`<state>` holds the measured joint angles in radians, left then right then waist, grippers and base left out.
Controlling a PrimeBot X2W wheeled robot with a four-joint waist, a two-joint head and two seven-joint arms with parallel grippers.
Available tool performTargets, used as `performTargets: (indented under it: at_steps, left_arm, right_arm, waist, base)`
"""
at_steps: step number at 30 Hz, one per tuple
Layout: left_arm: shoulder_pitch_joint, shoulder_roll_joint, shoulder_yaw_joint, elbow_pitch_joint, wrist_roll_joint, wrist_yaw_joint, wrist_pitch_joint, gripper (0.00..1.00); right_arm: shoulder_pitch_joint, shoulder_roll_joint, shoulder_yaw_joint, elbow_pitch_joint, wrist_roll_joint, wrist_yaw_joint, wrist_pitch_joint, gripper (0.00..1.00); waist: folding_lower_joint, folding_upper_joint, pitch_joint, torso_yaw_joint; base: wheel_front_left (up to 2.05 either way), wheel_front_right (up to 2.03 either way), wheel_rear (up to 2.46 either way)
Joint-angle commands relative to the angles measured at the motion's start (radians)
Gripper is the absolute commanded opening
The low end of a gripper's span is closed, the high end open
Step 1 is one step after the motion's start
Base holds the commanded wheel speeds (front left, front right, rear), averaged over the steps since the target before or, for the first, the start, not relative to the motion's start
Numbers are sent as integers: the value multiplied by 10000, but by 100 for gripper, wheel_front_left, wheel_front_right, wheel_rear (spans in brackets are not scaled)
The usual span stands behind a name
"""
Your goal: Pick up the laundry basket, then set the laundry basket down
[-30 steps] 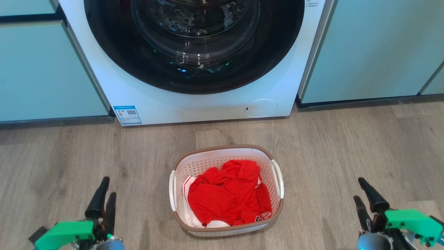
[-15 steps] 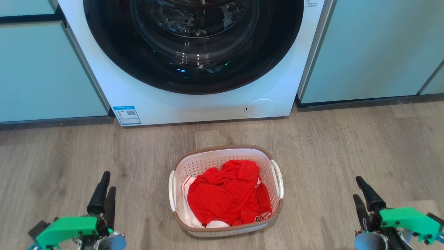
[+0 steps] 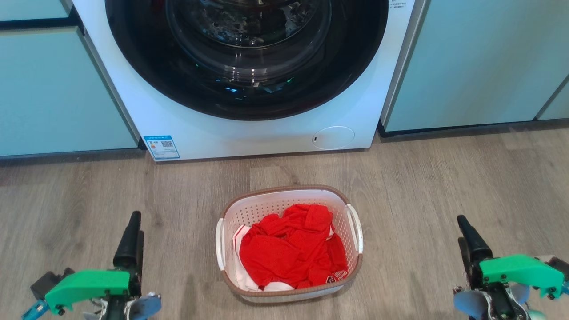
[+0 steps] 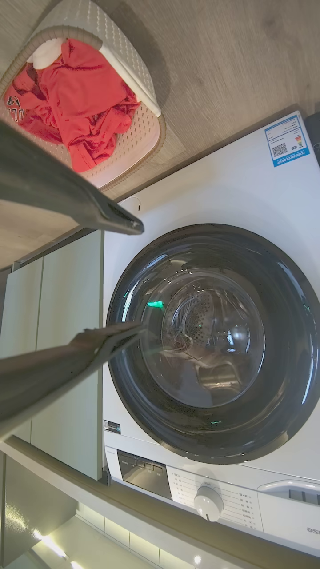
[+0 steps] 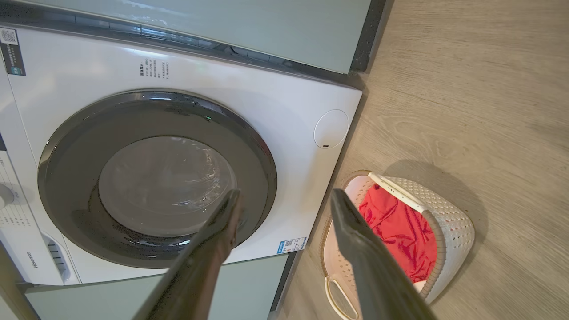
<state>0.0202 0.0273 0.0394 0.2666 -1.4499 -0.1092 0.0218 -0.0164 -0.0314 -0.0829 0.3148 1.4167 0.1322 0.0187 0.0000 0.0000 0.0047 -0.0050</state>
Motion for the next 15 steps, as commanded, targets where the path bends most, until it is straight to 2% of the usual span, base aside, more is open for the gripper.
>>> performTargets:
  at_steps: [1,15]
  left_arm:
    - [-391,116,18,-451,300,74,-147,100]
    - [-393,133,-300,-1101,2720,468,-557,100]
  right_arm:
    - [-460,-81,106,-416,-321,-4,-126,100]
    - [-544,-98,485,-949,-2784,-6,-535,100]
  waist:
    - [0,0,5,1]
    - [0,0,48,-11]
  base:
    - [0,0,0]
    - [0,0,0]
